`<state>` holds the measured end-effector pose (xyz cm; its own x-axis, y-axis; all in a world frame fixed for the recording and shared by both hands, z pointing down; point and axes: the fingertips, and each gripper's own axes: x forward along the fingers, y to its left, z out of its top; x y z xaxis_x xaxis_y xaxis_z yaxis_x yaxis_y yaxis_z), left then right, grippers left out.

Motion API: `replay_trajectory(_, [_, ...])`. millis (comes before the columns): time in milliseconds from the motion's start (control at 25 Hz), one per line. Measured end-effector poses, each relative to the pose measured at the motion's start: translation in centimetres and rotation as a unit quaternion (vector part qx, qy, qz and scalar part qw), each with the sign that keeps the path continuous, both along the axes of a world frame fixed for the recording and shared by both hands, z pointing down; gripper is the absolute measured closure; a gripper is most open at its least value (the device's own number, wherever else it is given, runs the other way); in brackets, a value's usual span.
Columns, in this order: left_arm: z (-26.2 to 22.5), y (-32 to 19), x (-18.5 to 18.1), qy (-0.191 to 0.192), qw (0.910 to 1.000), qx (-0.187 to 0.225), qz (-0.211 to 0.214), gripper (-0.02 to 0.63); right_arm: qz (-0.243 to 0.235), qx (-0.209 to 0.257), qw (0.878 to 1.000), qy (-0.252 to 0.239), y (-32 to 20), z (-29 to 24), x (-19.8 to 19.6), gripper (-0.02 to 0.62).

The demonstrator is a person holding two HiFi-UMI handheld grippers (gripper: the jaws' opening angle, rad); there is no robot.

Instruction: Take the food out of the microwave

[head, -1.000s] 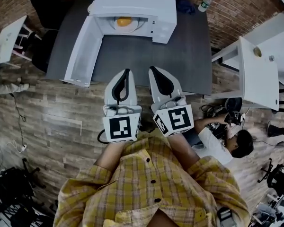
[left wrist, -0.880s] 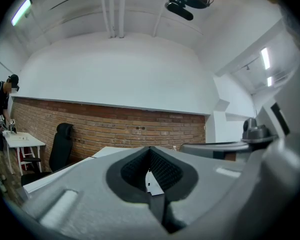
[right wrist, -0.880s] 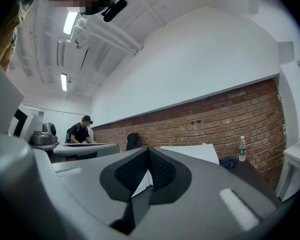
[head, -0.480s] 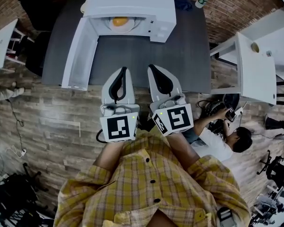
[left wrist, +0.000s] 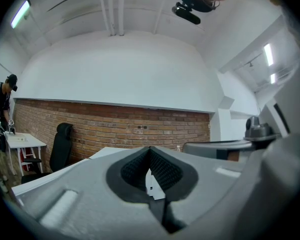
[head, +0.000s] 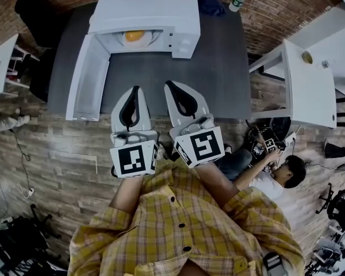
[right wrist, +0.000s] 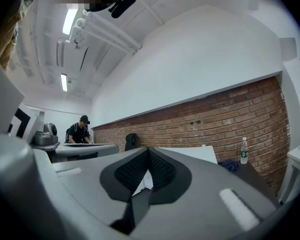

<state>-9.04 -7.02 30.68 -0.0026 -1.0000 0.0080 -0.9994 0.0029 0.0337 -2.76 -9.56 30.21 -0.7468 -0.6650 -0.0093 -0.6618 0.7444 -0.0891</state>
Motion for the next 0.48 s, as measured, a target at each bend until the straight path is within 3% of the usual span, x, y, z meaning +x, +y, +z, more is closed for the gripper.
replay_trajectory(480, [0.8,-2.0,2.0,-0.011,0.9995,-0.001,-0.029,0.606,-0.034,0.019,0.999,-0.008,-1.8,0.1,1.6,0.591])
